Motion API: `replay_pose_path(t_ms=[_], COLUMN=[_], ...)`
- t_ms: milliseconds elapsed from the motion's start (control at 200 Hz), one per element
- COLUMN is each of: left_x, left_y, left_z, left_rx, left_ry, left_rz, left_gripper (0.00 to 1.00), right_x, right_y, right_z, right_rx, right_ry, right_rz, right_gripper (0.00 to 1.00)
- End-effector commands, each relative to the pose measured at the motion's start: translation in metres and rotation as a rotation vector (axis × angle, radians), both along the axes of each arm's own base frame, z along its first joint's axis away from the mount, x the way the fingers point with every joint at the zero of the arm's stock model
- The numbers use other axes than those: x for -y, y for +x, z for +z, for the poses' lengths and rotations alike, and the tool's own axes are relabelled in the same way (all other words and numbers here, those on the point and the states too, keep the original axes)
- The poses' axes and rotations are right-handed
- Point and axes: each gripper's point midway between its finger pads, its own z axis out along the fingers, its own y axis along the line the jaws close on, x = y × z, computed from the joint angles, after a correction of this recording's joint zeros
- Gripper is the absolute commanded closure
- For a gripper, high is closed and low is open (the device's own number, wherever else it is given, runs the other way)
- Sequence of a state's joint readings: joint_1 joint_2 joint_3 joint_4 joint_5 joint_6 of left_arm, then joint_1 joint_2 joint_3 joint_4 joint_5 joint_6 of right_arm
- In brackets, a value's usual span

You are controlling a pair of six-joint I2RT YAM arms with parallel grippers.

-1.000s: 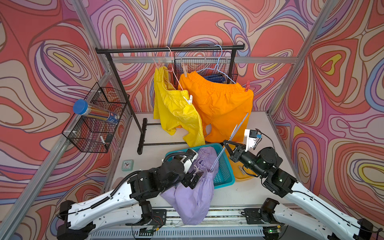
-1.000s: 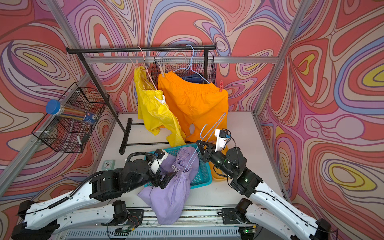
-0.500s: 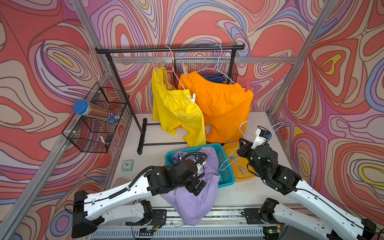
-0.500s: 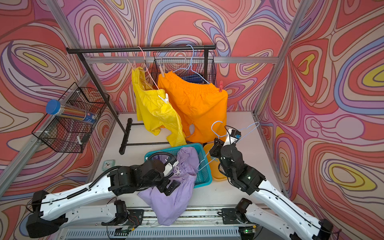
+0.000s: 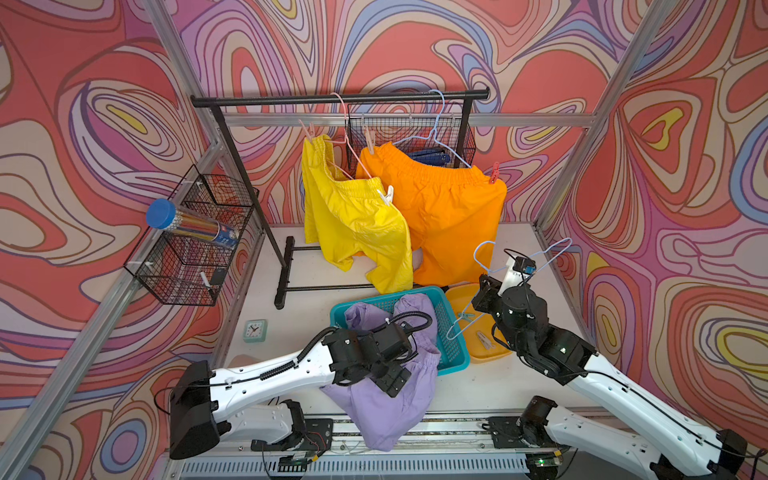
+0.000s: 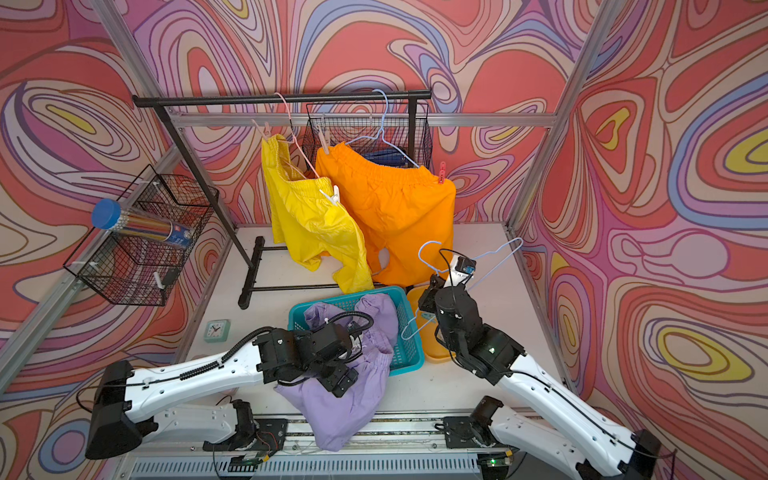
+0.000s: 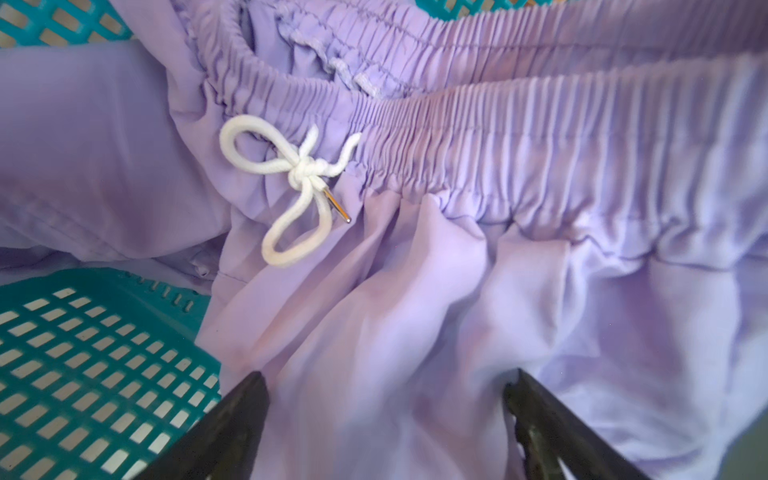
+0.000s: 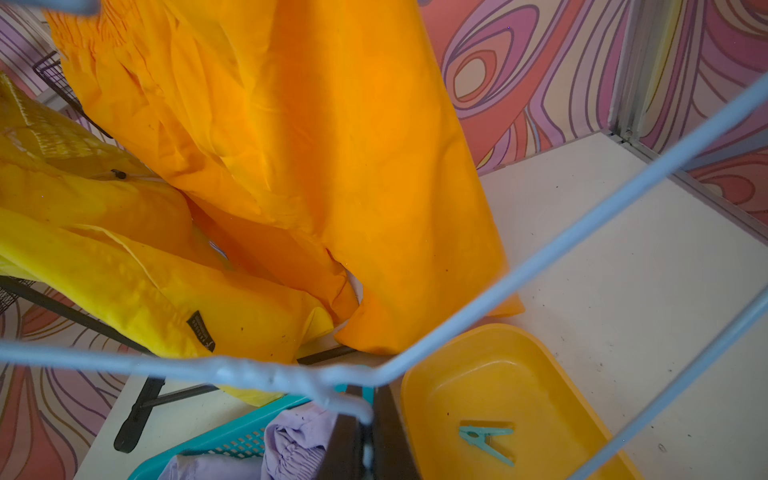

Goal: Remove the clothespins securing shorts to the hanger
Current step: Adjust the shorts in the basket.

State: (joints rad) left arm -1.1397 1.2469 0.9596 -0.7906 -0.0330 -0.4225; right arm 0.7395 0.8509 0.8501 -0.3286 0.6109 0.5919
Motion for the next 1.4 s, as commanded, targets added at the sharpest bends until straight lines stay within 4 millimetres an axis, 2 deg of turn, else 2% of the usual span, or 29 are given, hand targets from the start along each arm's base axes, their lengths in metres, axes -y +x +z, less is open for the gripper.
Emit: replay_pose_path(t_ms=[0,70,190,280,511,731,916,1017,1137,1272,1397], left_x=[0.007,0.008,0.009,0.008,0.004,0.004,0.025,0.046,0.071,0.095,0.103], left_y=[-0.002,-0.001,0.003,0.007,0.033,0.078,0.123,0.142,0.163,0.169,0.166], left_z=[-0.002,-0.001,0.005,0.015,0.057,0.111,0.145,0.153,0.138,0.085,0.027], left_rx=[-0.025,-0.024,-0.007,0.020,0.160,0.272,0.323,0.311,0.301,0.156,0.050], left_ry=[-0.013,-0.012,-0.007,-0.008,0.018,-0.016,-0.131,-0.162,-0.103,-0.048,-0.020], left_rz=[-0.001,0.000,0.010,0.014,0.057,0.120,0.096,0.029,-0.056,-0.107,-0.097], left_gripper=[0.30,0.44,0.85,1.00,1.00,1.00,1.00,1.00,1.00,1.00,1.00], right_x=[0.000,0.000,0.001,0.002,0.006,0.014,0.026,0.029,0.035,0.041,0.040], right_y=[-0.001,-0.001,-0.002,-0.002,-0.004,-0.008,-0.015,-0.018,-0.022,-0.025,-0.026], right_z=[0.014,0.012,0.011,0.011,0.012,0.009,0.008,0.007,0.007,0.010,0.009], right_rx=[0.039,0.037,0.038,0.042,0.052,0.055,0.066,0.067,0.073,0.085,0.085], right_ry=[0.006,0.003,-0.003,-0.005,-0.010,-0.011,-0.012,-0.014,-0.011,-0.004,-0.004], right_rz=[0.007,0.007,0.007,0.008,0.000,-0.027,-0.054,-0.061,-0.072,-0.083,-0.079], right_gripper=[1.00,1.00,1.00,1.00,1.00,1.00,1.00,1.00,1.00,1.00,1.00])
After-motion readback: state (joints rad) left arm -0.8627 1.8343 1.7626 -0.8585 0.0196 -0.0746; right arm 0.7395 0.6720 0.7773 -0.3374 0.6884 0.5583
